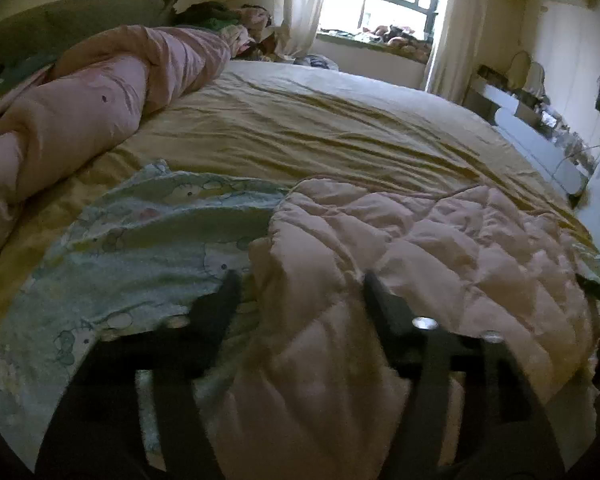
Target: Fold large clothes
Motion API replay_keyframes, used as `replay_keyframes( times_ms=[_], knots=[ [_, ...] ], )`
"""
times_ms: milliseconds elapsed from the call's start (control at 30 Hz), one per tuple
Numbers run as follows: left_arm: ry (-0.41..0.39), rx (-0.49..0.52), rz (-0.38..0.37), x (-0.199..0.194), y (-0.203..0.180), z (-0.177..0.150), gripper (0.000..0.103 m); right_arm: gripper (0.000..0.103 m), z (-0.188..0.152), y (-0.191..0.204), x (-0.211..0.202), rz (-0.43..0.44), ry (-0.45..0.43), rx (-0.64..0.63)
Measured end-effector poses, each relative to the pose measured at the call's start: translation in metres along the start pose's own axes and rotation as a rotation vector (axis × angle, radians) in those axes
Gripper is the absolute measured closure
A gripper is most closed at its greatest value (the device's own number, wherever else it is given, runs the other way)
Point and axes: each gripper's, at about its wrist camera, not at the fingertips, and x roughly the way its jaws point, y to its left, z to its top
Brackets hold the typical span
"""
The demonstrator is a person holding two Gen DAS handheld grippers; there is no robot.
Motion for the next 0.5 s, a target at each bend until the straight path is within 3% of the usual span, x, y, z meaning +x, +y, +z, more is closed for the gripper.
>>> replay_keyframes(
  times_ms=[200,367,500],
  knots=[
    [-0.028,0.03,-0.057,-0.025,-0.016,-0.008,0.037,0.082,-0.016,-0.01,-0.008,0.006,-0.004,0.031],
    [0.017,0.058,-0.148,-0.033,-0.047,-0.05,0.034,0.08,-0.02,-0.018,-0.015,0.021,0.01,0.052],
    [0.072,0.079,-0.085,-0.007,-0.065,-0.076,0.028,0.07,-0.022,-0.015,-0.03,0.007,-0.019,0.038]
  ],
)
